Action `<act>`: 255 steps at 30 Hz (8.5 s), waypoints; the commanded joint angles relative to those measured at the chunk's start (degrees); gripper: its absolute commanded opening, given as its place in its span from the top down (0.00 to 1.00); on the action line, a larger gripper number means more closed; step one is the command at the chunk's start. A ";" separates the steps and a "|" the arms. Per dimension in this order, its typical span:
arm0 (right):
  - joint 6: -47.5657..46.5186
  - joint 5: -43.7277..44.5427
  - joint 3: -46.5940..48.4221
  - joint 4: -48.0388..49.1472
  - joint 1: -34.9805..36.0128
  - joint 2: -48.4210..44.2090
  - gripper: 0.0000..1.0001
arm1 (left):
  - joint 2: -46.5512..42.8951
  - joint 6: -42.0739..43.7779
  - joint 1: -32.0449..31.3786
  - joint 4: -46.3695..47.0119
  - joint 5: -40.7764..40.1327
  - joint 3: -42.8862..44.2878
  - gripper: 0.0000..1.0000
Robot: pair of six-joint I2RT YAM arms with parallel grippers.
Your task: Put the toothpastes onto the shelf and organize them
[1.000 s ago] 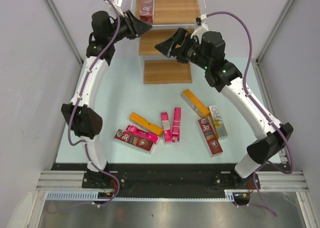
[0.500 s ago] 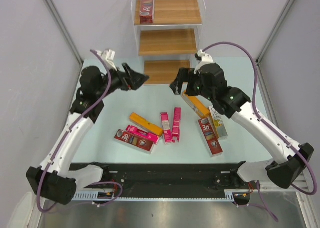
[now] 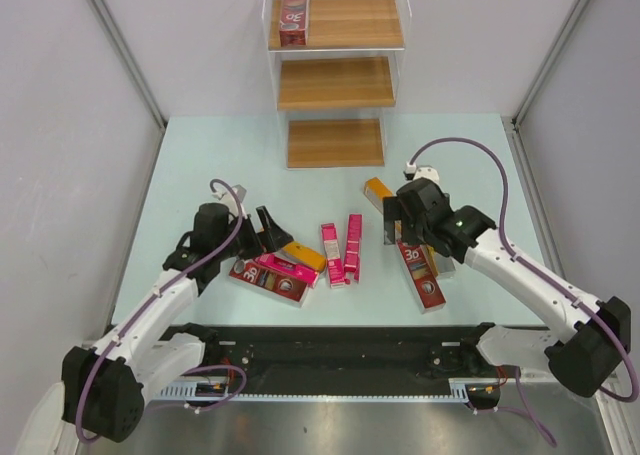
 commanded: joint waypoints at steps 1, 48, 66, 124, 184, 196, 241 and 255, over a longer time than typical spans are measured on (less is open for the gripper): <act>0.21 2.36 -1.96 -2.04 -1.80 -3.23 0.02 | -0.70 -0.25 -0.48 2.12 -1.34 1.98 0.00; 2.67 -8.72 -13.04 4.90 -3.04 18.48 0.27 | 5.63 0.73 -0.48 -0.70 7.00 5.94 0.00; -3.83 -10.74 -9.27 9.56 1.88 7.76 0.52 | 8.88 -1.82 -0.48 2.90 12.28 8.31 0.00; -1.29 -17.67 11.13 16.41 17.10 5.21 0.08 | 16.01 -13.08 -2.09 22.68 23.59 15.60 0.57; 22.36 -41.77 -6.19 57.04 4.97 -3.66 0.65 | 10.38 -25.77 17.28 32.64 39.54 22.01 0.00; 18.23 -39.30 -6.19 43.67 -2.24 -11.49 0.69 | 6.69 9.95 16.31 -18.43 -7.20 39.59 0.00; 24.10 -32.36 83.72 31.97 -13.49 50.99 0.71 | 6.25 12.77 15.17 -20.39 -8.90 32.31 0.00; 33.51 -32.18 81.79 35.75 -15.16 54.60 0.63 | 5.28 12.94 15.08 -19.86 -8.55 30.02 0.00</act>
